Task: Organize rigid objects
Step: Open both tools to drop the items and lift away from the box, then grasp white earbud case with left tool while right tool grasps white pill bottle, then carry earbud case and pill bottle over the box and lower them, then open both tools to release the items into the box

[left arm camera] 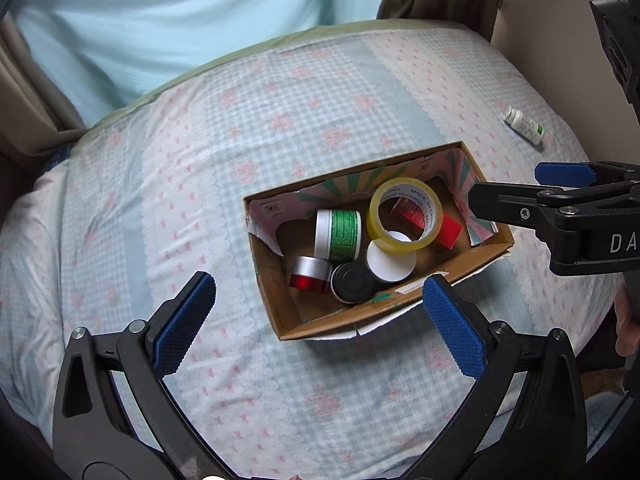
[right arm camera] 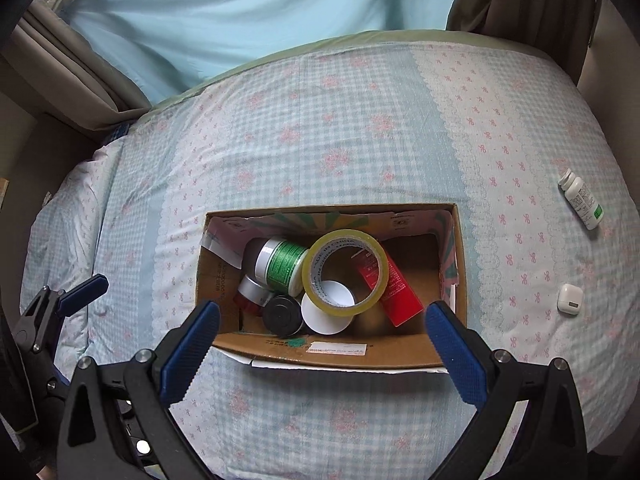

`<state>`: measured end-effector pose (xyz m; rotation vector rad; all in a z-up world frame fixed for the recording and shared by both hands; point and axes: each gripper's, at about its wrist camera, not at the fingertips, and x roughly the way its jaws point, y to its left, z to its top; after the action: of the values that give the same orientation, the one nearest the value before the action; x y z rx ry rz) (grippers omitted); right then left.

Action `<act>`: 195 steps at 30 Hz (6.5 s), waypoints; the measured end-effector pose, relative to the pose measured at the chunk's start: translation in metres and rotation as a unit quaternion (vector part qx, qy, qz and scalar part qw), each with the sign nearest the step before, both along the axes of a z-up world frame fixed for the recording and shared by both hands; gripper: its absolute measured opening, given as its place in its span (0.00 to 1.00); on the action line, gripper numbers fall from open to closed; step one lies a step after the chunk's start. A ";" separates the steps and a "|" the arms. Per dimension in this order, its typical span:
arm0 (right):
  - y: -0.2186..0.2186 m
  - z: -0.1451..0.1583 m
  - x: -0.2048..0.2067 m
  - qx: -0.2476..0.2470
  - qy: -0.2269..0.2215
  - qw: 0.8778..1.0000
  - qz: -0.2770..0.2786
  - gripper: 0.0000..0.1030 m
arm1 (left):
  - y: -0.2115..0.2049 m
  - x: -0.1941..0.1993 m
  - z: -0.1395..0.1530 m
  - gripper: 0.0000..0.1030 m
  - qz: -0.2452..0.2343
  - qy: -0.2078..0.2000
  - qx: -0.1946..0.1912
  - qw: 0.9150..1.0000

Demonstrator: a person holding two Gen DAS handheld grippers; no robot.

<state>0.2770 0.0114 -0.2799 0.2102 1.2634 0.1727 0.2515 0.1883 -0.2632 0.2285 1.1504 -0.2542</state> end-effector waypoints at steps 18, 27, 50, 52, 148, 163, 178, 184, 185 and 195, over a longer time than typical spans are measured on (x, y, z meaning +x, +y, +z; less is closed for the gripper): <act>-0.078 0.087 -0.113 -0.060 -0.059 0.994 -0.070 0.99 | -0.055 -0.057 0.057 1.00 -0.013 -0.017 -0.057 0.998; -0.164 0.118 -0.133 -0.109 -0.108 0.983 -0.098 0.99 | -0.136 -0.064 0.074 1.00 -0.016 -0.042 -0.042 0.998; -0.393 0.006 0.039 -0.124 -0.065 0.978 0.156 0.99 | -0.420 -0.010 -0.071 1.00 0.050 0.073 -0.055 0.995; -0.394 -0.017 0.054 -0.130 -0.054 0.973 0.183 0.99 | -0.433 -0.001 -0.096 1.00 0.055 0.096 -0.059 0.992; -0.058 0.082 -0.025 -0.018 -0.041 0.997 0.055 0.45 | -0.017 -0.010 0.052 0.56 0.070 -0.005 -0.104 0.992; -0.005 -0.012 -0.006 -0.037 0.036 0.998 0.020 0.45 | 0.041 0.042 -0.045 0.56 0.091 0.050 -0.075 0.992; -0.044 -0.113 0.036 -0.049 0.129 0.989 -0.044 0.45 | 0.032 0.073 -0.136 0.56 0.072 0.122 -0.036 0.989; -0.051 -0.132 0.042 -0.040 0.150 0.987 -0.048 0.45 | 0.021 0.078 -0.142 0.56 0.058 0.133 -0.017 0.989; -0.051 -0.134 0.044 -0.045 0.150 0.987 -0.048 0.45 | 0.019 0.079 -0.141 0.56 0.054 0.132 -0.015 0.990; -0.046 -0.130 0.050 -0.044 0.145 0.988 -0.025 1.00 | -0.003 0.075 -0.124 1.00 0.012 0.112 -0.013 0.994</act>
<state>0.3265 -0.0348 -0.4100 0.1956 1.5493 0.0444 0.3262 0.1852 -0.3871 0.1666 1.3697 -0.2783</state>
